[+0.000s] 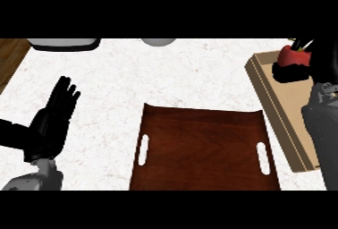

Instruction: Pick the bell pepper from the tray and place it in the cardboard box

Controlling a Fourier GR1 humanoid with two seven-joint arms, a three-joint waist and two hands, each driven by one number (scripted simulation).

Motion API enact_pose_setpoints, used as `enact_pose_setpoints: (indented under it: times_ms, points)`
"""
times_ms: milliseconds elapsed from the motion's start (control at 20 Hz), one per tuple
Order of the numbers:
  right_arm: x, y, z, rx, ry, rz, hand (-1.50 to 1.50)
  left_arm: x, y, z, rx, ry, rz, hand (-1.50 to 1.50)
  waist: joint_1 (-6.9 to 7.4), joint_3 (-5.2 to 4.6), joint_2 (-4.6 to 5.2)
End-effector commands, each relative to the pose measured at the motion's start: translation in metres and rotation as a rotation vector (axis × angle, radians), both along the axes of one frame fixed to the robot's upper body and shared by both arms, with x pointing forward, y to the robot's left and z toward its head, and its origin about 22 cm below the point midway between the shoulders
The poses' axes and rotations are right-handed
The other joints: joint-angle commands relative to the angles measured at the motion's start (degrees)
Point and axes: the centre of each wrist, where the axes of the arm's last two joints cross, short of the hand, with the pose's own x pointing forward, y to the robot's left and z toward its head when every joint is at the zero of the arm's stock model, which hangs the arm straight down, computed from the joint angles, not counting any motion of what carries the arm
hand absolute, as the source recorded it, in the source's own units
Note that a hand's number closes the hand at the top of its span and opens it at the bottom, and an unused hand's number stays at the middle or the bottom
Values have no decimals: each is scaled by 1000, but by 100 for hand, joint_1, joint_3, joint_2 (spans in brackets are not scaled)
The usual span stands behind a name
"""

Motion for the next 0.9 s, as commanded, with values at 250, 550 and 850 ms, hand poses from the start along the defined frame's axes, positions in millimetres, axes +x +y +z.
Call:
enact_pose_setpoints:
  times_ms: [250, 550, 850]
  points:
    - [29, -70, -41, -141, 270, -51, 150, 4, -2, 2, 5, -6, -22, 0, 47, -2, 19]
    - [43, -92, -89, -55, 598, -111, -150, 10, -8, 8, 6, -15, -21, 0, 102, 3, 36]
    - [44, -120, -71, 14, 219, -11, -150, 8, -4, 5, 23, 0, -13, 0, 46, 9, 26]
